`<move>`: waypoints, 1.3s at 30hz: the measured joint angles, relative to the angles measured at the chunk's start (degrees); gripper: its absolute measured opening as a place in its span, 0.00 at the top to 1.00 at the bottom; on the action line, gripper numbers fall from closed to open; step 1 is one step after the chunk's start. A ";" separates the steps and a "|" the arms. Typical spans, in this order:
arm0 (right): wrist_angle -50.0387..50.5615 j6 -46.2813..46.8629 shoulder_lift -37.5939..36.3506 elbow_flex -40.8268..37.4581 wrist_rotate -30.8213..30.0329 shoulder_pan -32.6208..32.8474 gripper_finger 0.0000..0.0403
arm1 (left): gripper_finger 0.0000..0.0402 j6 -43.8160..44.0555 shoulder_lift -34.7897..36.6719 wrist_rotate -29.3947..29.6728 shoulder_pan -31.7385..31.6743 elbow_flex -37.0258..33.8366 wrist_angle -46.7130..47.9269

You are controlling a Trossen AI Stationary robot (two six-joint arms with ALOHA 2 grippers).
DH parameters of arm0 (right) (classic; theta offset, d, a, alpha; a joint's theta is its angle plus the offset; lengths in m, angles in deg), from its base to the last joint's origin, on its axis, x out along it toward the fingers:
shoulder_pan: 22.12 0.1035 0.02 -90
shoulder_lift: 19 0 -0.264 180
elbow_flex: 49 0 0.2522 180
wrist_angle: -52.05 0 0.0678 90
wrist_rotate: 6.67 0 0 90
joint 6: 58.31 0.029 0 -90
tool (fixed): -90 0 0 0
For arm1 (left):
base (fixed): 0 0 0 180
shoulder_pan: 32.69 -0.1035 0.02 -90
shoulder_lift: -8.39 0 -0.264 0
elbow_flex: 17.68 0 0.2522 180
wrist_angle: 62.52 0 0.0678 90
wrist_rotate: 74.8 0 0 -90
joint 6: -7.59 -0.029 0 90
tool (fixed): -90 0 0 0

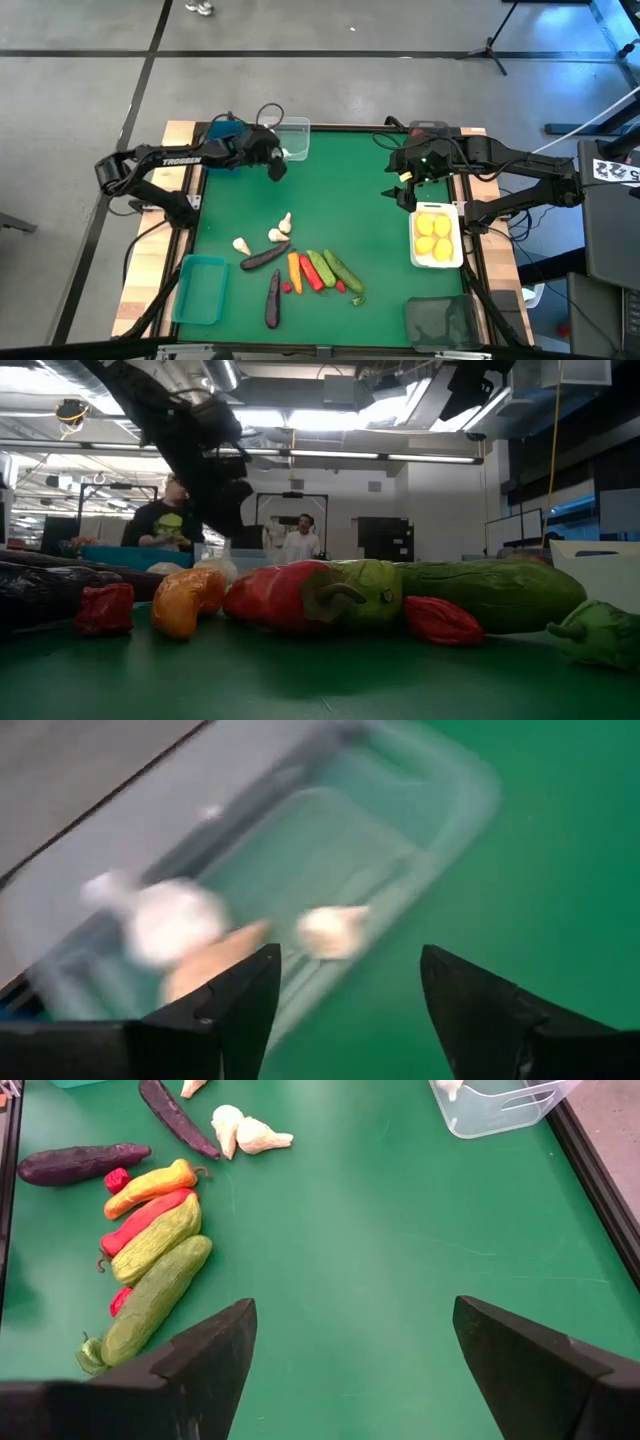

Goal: Sort produce into baskets
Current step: Put the white garlic into the transparent bin

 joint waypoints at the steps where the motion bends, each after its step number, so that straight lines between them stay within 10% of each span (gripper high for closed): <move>1: 0.03 0.00 0.00 0.00 0.00 0.00 0.17 | 0.42 -1.73 0.74 -1.58 1.34 -0.02 0.20; 10: 0.08 0.07 0.00 0.00 0.00 0.02 0.17 | 0.43 0.28 5.44 -14.18 16.40 -0.21 1.83; 23: -0.07 0.04 0.00 0.00 -0.12 0.02 0.17 | 0.44 0.36 5.37 -7.29 39.00 -4.60 0.77; 39: -0.17 0.04 0.00 0.00 -0.52 0.02 0.17 | 0.44 -2.83 -0.67 -0.58 39.82 -5.95 -1.80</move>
